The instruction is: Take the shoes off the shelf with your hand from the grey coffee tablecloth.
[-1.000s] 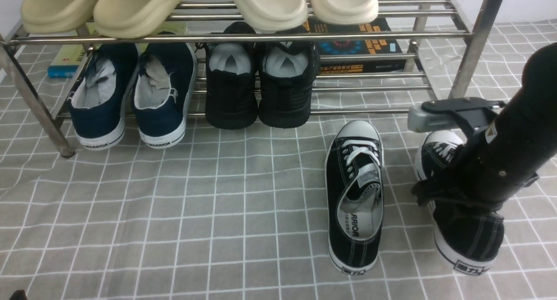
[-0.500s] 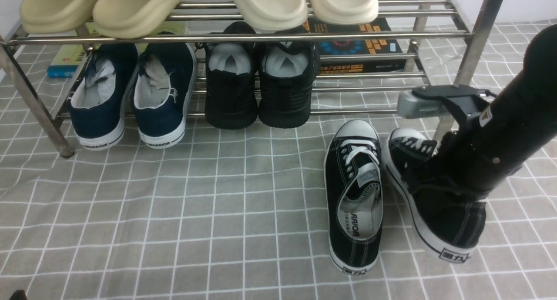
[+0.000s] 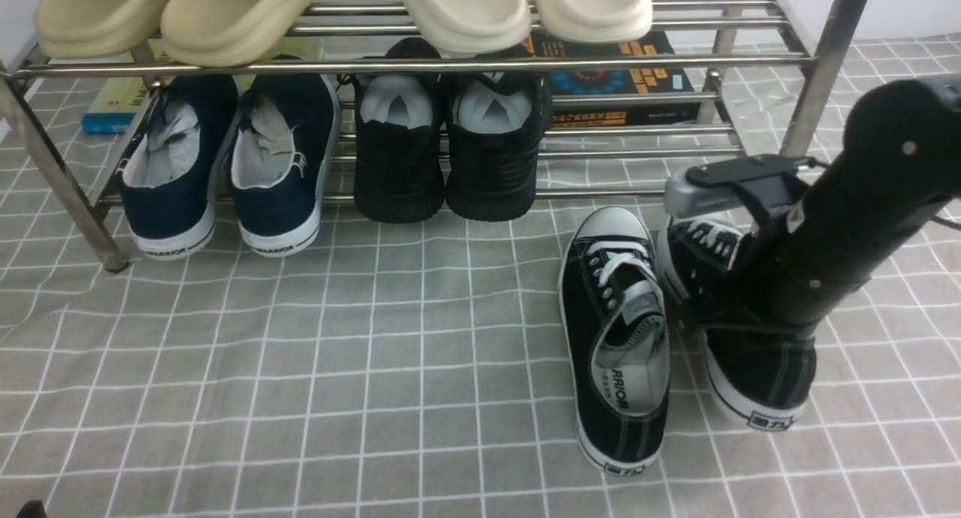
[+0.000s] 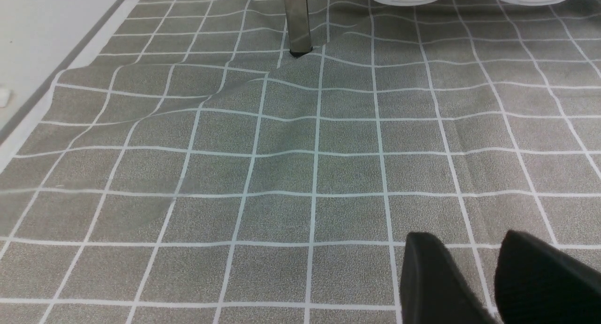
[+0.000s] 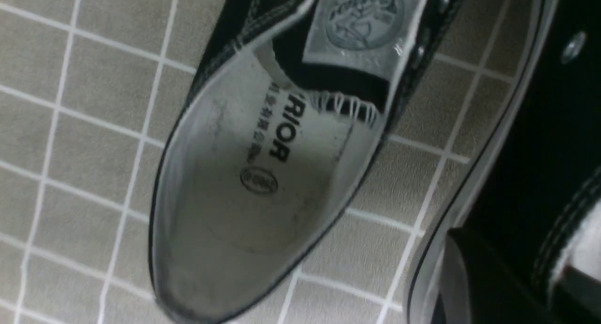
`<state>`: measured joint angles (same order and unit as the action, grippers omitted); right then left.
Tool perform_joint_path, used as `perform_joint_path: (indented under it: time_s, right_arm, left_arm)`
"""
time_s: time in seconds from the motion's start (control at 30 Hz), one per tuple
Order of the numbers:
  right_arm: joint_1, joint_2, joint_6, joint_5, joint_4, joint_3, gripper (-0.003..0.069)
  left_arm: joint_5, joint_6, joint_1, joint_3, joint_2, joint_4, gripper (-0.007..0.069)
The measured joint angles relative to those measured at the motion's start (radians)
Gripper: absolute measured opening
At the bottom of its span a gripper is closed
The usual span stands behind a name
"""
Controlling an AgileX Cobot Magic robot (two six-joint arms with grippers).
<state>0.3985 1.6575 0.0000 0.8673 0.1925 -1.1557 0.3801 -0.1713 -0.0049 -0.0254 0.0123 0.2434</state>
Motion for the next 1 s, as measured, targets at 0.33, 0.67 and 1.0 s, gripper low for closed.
perform_joint_path:
  time_s: [0.33,0.67,1.0]
  right_arm:
    - [0.000,0.029,0.000,-0.006,0.083,-0.011,0.0321]
    - [0.000,-0.154,-0.081,0.245,0.084,-0.167,0.0245]
    - [0.000,-0.602,-0.069,0.366,0.083,-0.130,-0.0015]
  left_arm:
    - [0.000,0.000,0.000,0.000,0.000,0.000,0.0240]
    - [0.000,0.000,0.000,0.000,0.000,0.000,0.0240]
    - [0.000,0.000,0.000,0.000,0.000,0.000,0.0240]
